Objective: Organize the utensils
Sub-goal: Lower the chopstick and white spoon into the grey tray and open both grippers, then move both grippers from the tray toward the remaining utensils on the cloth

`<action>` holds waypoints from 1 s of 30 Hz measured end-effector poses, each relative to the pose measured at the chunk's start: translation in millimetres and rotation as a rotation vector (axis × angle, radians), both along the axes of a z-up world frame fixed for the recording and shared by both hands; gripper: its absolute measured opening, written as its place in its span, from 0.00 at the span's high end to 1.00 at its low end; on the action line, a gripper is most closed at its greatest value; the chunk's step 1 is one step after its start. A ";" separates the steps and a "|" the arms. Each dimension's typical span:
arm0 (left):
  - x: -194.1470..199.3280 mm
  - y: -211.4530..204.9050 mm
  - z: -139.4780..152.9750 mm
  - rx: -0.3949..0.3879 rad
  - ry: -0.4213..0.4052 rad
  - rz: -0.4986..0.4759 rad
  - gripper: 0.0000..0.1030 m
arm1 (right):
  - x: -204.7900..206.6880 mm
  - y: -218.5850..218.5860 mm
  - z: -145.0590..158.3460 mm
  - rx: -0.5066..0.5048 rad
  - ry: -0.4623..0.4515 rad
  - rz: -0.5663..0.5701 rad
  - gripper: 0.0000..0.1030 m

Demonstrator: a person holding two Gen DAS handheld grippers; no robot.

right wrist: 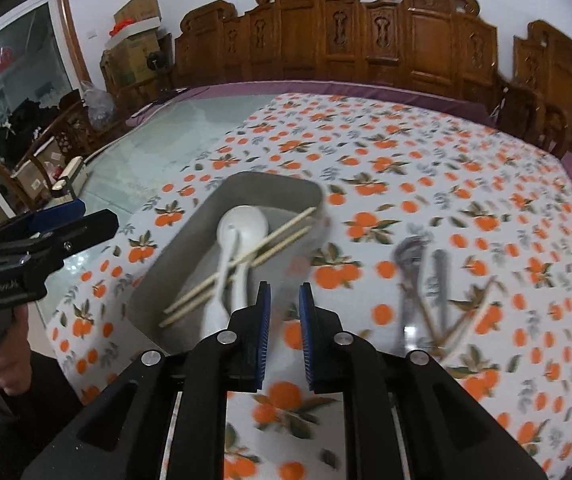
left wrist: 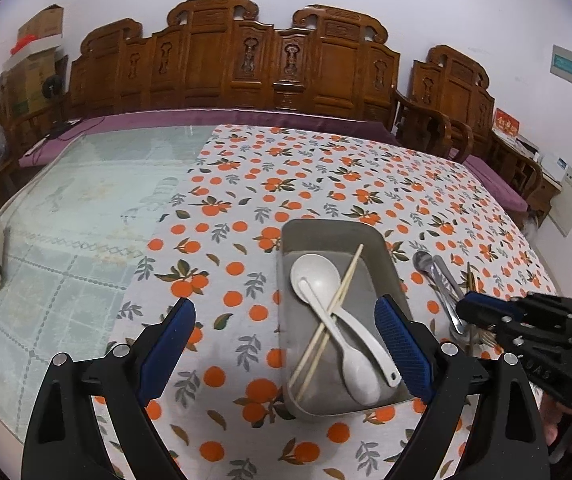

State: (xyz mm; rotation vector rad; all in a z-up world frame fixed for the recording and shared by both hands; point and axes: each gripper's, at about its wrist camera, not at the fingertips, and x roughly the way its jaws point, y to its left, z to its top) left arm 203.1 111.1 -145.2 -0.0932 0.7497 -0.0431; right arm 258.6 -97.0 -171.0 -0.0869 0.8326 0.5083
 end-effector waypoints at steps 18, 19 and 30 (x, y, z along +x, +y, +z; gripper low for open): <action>-1.6 -80.3 -7.3 0.002 -0.010 -0.167 0.15 | -6.2 -124.9 -20.2 -0.097 0.012 -0.186 0.73; -2.0 -86.7 -8.7 0.000 -0.008 -0.184 0.15 | -6.6 -129.1 -21.8 -0.097 0.016 -0.194 0.73; -9.6 -141.7 -22.4 -0.017 0.007 -0.359 0.23 | -18.1 -129.3 -30.9 -0.090 0.033 -0.188 0.73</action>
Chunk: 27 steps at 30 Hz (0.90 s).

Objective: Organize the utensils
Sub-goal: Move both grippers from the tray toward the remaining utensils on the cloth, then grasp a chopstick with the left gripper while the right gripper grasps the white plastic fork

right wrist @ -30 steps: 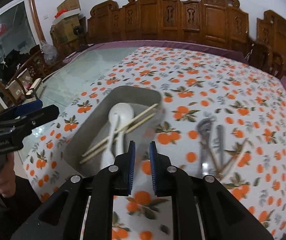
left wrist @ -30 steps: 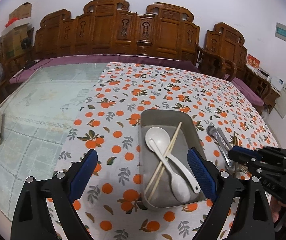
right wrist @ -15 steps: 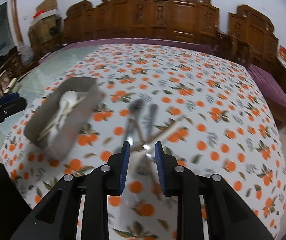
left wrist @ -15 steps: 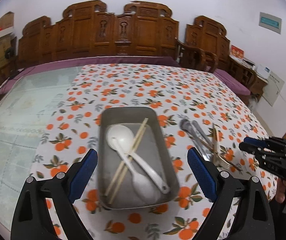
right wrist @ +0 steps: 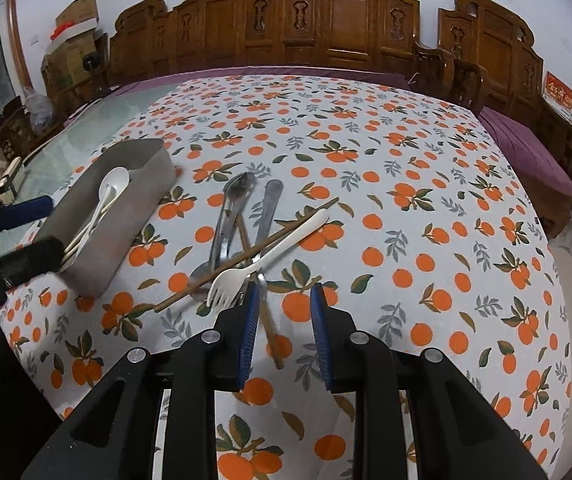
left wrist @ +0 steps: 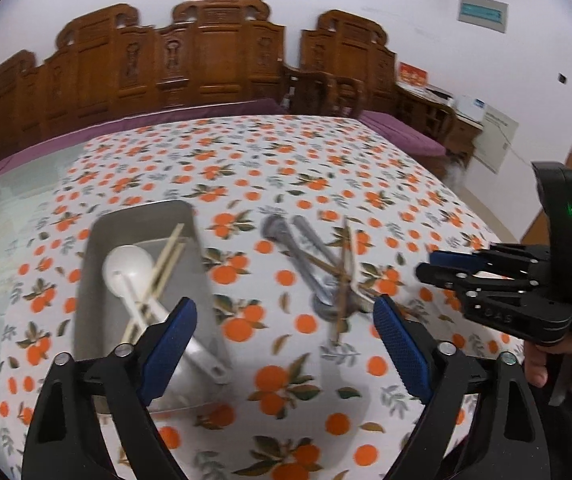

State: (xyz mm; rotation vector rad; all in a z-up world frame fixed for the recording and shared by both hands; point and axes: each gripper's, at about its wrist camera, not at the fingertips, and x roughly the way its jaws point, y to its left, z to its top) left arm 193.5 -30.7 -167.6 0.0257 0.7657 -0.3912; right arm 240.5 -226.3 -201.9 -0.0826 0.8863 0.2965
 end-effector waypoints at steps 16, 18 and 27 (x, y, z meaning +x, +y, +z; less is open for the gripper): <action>18.5 -41.8 -44.7 0.012 0.116 -0.098 0.66 | -18.1 -8.2 -7.7 -0.003 0.022 -0.009 0.73; 21.5 -45.4 -52.4 0.020 0.130 -0.101 0.66 | -19.4 -8.9 -8.2 -0.002 0.024 -0.009 0.73; 25.7 -48.8 -67.2 0.020 0.172 -0.099 0.88 | -20.5 -1.3 -11.1 -0.010 0.033 0.006 0.72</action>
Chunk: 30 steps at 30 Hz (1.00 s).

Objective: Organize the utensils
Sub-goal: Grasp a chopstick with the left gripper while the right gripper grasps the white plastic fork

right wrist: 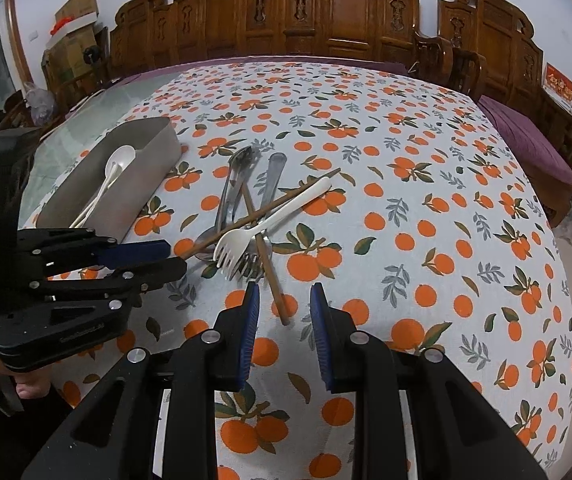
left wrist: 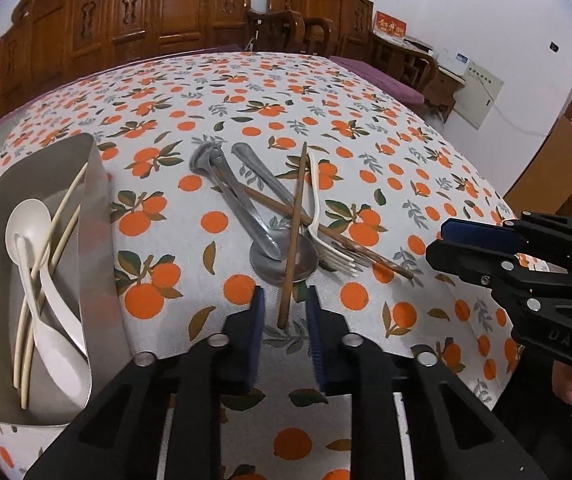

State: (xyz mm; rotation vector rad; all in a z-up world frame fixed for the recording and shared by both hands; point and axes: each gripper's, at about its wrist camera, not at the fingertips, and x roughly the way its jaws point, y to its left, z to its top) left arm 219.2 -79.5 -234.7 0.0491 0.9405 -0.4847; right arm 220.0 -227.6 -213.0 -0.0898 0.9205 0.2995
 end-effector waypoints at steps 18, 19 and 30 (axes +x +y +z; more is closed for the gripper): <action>-4.6 32.0 35.9 -0.082 -0.081 0.044 0.96 | 22.7 47.4 -6.3 -0.001 -0.006 0.116 0.73; -5.7 32.6 38.3 -0.083 -0.090 0.043 0.96 | 24.8 51.8 -8.6 -0.009 -0.002 0.123 0.73; -12.5 48.1 58.4 -0.105 -0.164 0.074 0.96 | 37.0 57.1 -20.4 -0.055 0.011 0.107 0.97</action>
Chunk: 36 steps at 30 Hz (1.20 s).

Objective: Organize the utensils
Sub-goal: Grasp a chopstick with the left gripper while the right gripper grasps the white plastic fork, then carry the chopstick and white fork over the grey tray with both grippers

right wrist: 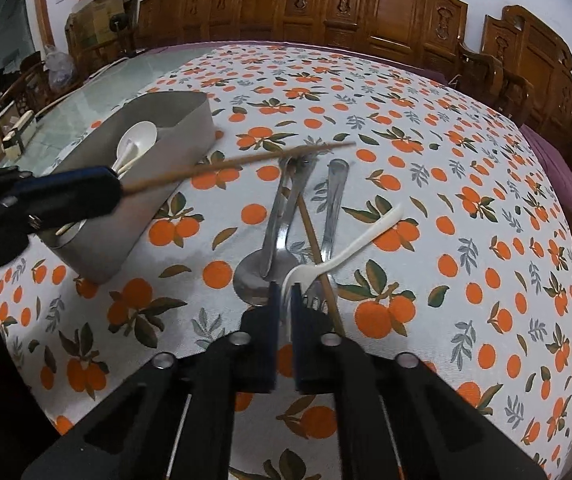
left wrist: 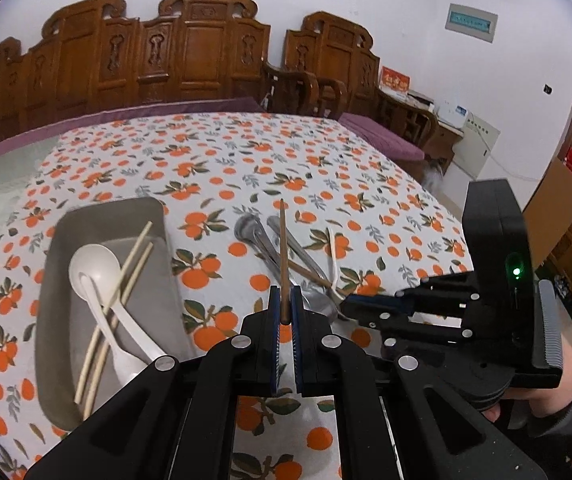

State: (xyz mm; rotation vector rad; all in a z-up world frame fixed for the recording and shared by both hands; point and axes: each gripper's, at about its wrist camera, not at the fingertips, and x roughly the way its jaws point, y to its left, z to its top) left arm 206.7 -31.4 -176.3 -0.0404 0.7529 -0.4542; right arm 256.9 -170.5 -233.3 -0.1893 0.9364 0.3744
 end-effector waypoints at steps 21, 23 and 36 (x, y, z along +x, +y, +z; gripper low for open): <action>-25.0 63.5 35.3 -0.002 -0.084 0.168 0.96 | -21.7 -3.6 47.5 0.046 -0.123 0.044 0.98; -25.5 69.2 36.0 0.006 -0.088 0.186 0.96 | -24.9 -0.9 52.6 0.053 -0.130 0.055 0.98; -22.6 101.5 17.0 0.087 -0.021 0.271 0.96 | -36.6 30.1 75.4 0.068 -0.164 0.130 0.98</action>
